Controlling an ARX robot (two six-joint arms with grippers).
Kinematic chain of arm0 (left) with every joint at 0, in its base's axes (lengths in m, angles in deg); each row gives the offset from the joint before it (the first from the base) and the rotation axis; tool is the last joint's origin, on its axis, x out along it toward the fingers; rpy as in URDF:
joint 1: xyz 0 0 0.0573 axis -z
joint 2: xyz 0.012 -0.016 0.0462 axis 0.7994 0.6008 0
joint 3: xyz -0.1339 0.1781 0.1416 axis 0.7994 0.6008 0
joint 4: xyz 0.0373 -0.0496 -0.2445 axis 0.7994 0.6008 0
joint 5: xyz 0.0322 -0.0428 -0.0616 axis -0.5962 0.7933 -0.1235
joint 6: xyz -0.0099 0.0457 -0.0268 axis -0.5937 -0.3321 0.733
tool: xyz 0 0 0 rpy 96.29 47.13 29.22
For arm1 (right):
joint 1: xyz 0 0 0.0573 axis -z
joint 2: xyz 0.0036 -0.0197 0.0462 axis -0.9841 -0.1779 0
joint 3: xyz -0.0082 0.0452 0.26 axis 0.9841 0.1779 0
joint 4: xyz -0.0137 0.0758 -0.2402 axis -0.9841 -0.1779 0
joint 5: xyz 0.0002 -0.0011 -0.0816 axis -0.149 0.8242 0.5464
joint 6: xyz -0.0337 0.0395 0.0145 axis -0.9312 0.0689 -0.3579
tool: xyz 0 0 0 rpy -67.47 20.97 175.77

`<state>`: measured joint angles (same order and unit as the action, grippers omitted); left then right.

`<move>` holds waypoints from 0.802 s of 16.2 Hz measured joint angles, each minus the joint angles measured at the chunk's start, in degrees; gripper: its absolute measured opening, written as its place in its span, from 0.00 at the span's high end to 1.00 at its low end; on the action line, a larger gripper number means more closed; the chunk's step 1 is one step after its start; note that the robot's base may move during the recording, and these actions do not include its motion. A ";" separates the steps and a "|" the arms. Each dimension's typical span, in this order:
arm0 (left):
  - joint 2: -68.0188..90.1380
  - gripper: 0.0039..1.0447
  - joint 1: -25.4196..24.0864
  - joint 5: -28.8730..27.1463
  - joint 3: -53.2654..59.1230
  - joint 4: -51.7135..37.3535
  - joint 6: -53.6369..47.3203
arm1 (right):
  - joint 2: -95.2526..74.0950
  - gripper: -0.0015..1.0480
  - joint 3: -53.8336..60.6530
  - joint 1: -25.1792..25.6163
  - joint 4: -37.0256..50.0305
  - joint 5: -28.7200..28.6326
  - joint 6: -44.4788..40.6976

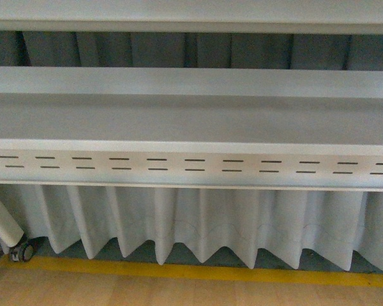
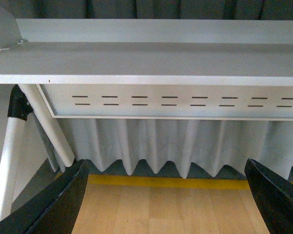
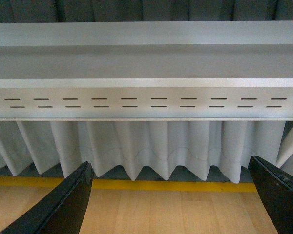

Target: Wind up and store yellow beetle toy

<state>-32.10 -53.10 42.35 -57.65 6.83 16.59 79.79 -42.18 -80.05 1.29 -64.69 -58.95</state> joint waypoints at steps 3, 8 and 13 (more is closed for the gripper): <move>0.00 0.06 0.00 0.00 0.00 -0.02 0.00 | 0.00 0.06 0.00 -0.02 0.02 0.00 0.00; 0.00 0.06 0.00 0.00 0.00 -0.02 0.00 | 0.00 0.06 0.00 0.00 0.02 0.00 0.00; 0.00 0.06 0.00 0.00 0.00 -0.02 0.00 | 0.00 0.06 0.00 0.00 0.02 0.00 0.00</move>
<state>-32.10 -53.10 42.35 -57.65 6.81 16.59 79.79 -42.18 -80.05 1.31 -64.69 -58.95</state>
